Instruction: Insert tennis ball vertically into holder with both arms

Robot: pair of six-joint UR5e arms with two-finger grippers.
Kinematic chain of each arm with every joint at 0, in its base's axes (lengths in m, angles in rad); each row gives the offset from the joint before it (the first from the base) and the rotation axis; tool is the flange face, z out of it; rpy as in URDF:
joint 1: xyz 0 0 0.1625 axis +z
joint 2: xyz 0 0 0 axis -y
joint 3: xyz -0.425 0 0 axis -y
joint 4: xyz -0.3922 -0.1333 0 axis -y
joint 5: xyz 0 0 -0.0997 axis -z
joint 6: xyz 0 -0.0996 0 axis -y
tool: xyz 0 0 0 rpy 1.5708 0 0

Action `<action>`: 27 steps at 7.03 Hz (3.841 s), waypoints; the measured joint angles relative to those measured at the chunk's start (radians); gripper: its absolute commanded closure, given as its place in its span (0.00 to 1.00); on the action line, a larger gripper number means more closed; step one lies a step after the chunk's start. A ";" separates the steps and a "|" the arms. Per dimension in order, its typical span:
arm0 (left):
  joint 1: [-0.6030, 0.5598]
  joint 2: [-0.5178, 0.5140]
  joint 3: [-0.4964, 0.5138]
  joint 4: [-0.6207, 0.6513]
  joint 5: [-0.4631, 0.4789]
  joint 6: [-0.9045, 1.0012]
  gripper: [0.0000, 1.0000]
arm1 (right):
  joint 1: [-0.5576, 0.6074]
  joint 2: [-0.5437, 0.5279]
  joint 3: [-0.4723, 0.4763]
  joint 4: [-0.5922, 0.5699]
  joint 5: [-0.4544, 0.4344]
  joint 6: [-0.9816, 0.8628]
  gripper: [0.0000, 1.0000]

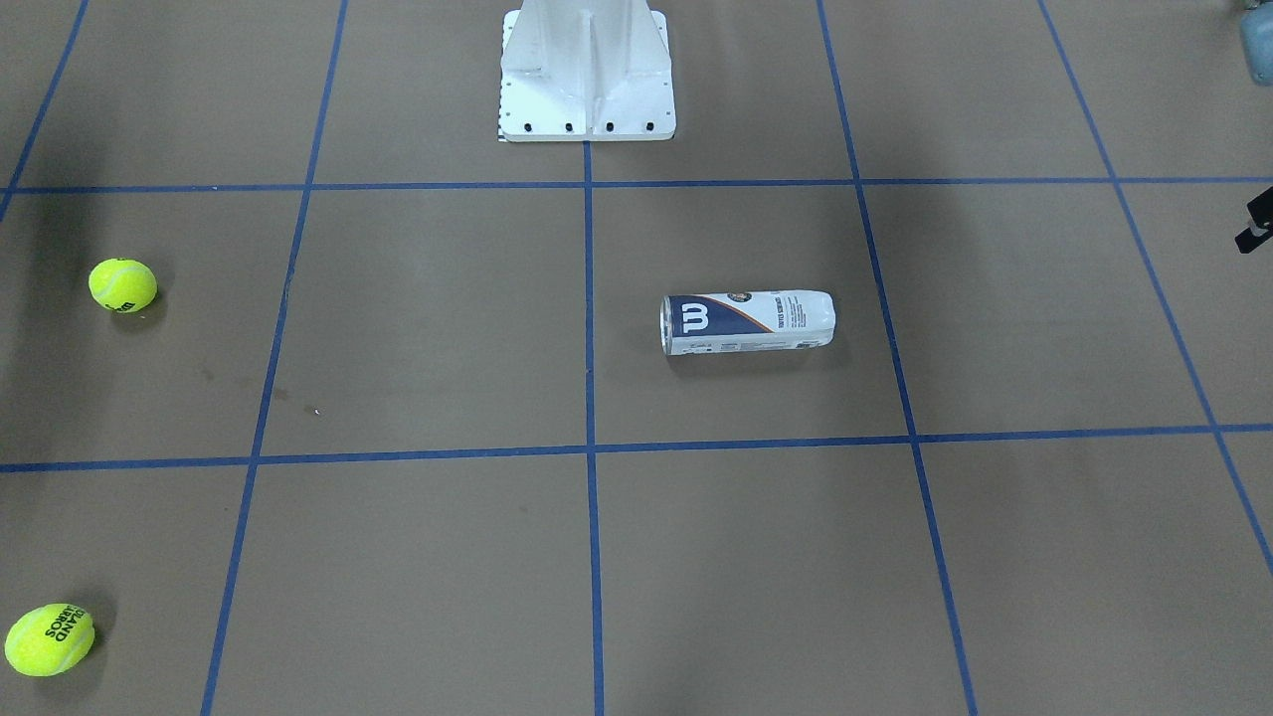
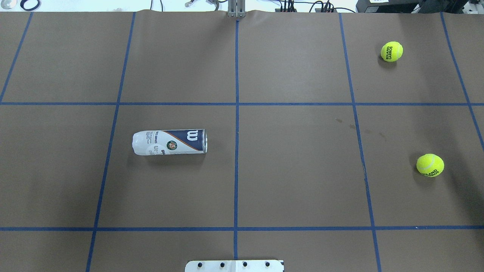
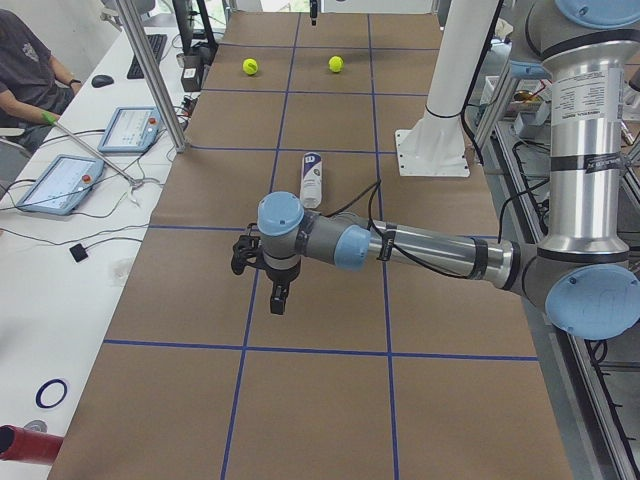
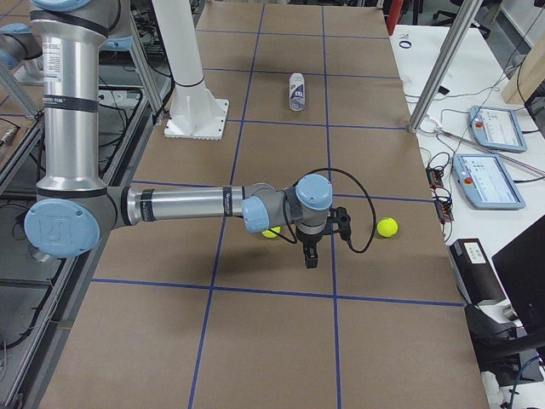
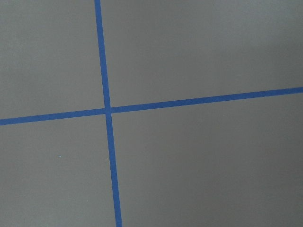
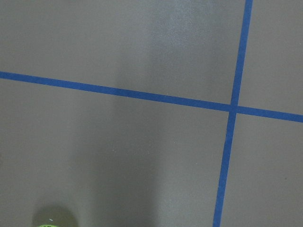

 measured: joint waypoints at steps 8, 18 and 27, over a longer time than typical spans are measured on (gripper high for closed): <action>0.003 0.033 -0.016 -0.142 -0.028 -0.035 0.00 | 0.000 0.009 0.000 0.001 -0.002 0.001 0.01; 0.164 -0.126 -0.014 -0.366 -0.028 -0.052 0.02 | -0.018 0.009 -0.020 0.002 0.019 0.007 0.01; 0.635 -0.560 0.069 -0.334 0.116 0.211 0.01 | -0.021 0.009 -0.014 0.014 0.048 0.016 0.01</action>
